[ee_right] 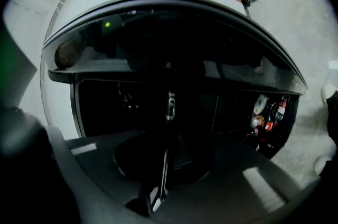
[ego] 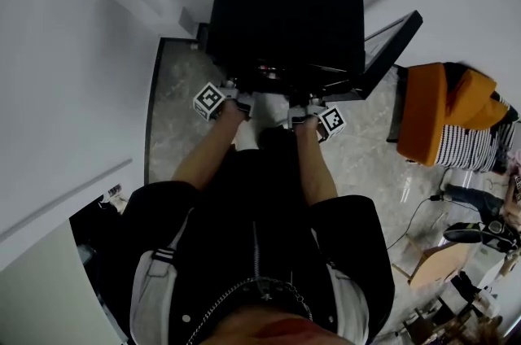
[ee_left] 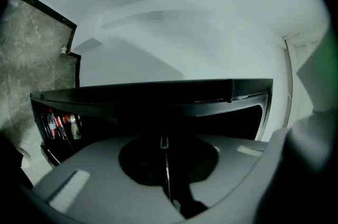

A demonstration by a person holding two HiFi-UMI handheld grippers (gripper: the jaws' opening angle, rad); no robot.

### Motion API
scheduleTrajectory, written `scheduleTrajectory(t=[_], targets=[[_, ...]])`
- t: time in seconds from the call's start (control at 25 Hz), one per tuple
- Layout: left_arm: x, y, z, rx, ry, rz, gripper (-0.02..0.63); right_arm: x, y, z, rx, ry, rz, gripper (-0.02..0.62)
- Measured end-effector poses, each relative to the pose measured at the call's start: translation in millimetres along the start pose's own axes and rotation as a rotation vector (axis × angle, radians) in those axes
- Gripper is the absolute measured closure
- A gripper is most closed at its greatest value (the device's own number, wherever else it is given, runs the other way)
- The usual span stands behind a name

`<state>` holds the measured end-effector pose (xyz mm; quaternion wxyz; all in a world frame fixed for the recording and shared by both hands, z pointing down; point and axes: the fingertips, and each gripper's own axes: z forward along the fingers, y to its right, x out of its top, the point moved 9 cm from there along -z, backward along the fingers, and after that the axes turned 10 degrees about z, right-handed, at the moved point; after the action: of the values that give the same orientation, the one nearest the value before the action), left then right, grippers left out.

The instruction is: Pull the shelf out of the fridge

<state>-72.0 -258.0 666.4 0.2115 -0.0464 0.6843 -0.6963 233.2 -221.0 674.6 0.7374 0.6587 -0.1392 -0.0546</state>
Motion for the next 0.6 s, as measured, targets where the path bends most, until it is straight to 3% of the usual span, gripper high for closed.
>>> scheduleTrajectory(t=[0.2, 0.6], targets=[[-3, -1, -5, -0.017, 0.000, -0.028, 0.581, 17, -4, 0, 0.012, 0.052, 0.014, 0.586], [-7, 4, -13, -0.060, -0.001, -0.061, 0.584, 21, 0, -10, 0.040, 0.044, 0.046, 0.580]])
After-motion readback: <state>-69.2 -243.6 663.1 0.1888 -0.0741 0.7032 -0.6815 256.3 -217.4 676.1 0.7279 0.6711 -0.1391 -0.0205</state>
